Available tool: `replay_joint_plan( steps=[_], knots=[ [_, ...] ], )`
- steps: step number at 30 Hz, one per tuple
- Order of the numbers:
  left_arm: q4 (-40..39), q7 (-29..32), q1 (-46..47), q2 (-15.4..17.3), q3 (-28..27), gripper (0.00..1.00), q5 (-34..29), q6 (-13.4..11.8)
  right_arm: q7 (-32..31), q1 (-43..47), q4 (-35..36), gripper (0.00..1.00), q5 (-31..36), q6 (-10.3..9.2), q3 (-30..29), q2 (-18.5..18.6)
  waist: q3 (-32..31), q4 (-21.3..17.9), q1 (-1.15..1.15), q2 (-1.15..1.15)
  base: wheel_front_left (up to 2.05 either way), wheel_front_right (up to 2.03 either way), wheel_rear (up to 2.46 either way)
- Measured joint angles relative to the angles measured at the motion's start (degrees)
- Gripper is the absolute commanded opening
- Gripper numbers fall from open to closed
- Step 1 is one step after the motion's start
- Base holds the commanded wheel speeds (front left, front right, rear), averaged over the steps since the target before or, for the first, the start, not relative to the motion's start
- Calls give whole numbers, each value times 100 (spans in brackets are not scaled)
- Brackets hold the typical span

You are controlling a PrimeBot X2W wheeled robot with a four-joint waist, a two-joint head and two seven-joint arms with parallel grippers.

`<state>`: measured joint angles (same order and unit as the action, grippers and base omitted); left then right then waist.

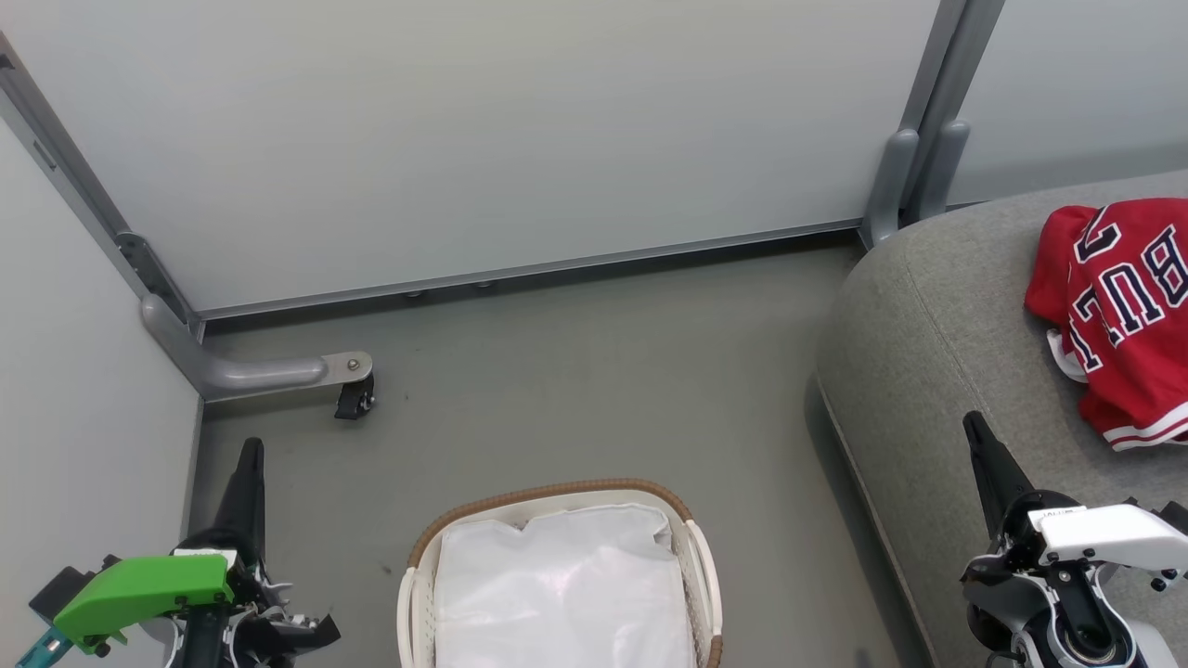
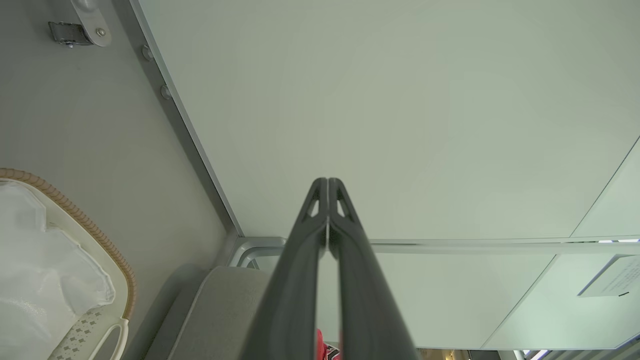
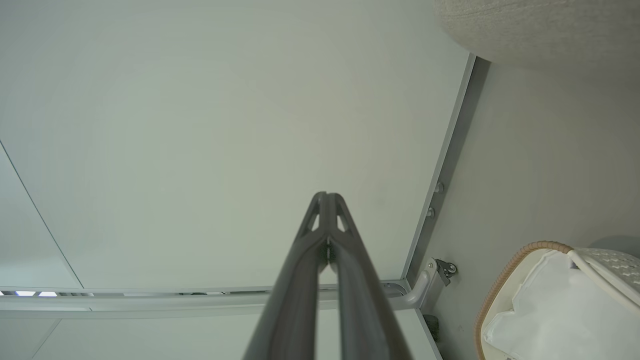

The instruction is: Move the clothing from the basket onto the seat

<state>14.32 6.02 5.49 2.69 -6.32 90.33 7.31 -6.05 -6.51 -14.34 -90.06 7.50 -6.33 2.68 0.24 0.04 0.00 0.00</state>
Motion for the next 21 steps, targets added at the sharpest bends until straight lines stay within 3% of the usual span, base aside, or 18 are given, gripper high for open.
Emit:
replay_joint_plan(
  steps=[21],
  knots=[
    [-24,54,42,0,-19,0,199,1,-56,0,27,0,-225,0,-20,2,-6,-5,0,0,0,0,0]
  ],
)
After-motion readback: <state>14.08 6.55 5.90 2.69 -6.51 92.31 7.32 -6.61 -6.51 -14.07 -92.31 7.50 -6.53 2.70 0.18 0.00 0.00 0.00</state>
